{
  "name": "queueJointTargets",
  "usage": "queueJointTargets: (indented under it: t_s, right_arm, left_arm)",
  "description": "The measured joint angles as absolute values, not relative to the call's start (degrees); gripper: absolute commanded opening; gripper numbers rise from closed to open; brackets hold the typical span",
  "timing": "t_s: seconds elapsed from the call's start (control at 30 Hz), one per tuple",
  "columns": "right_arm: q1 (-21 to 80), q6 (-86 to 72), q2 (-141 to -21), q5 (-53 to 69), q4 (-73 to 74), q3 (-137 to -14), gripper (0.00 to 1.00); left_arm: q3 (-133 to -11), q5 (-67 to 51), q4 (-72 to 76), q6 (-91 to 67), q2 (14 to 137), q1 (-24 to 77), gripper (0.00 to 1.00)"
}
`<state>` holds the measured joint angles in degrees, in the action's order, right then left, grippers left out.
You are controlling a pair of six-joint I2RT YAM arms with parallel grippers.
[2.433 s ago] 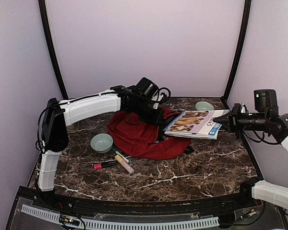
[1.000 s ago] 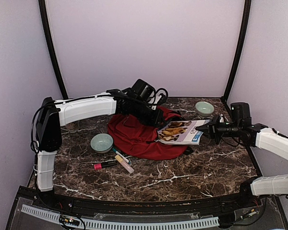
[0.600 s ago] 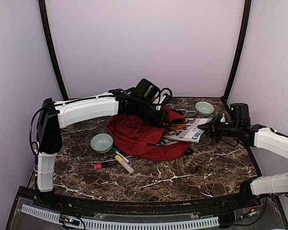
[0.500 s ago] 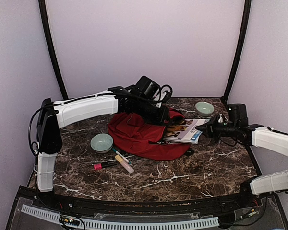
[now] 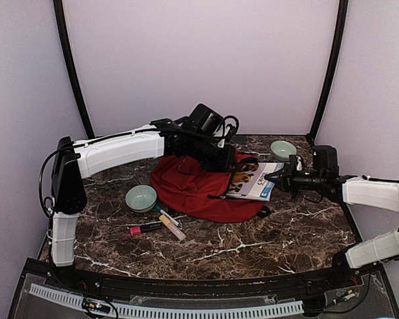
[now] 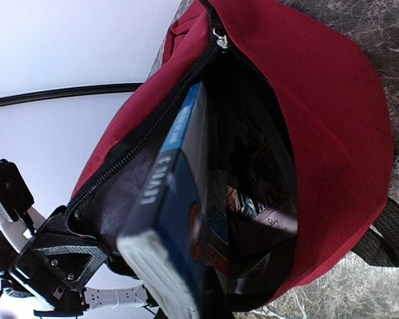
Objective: Pack the student bag
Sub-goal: Place the book in the largest pocket of the bag.
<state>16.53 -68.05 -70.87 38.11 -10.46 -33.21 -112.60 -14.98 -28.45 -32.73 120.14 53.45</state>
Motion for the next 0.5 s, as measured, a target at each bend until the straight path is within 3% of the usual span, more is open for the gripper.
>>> queueJointTargets:
  t_s: [0.5]
  right_arm:
    - [22.98,-68.29,-85.67,32.71,-31.46,-33.3,0.0]
  left_arm:
    - [-114.24,-15.03,-30.09,-35.24,120.33,53.54,0.0]
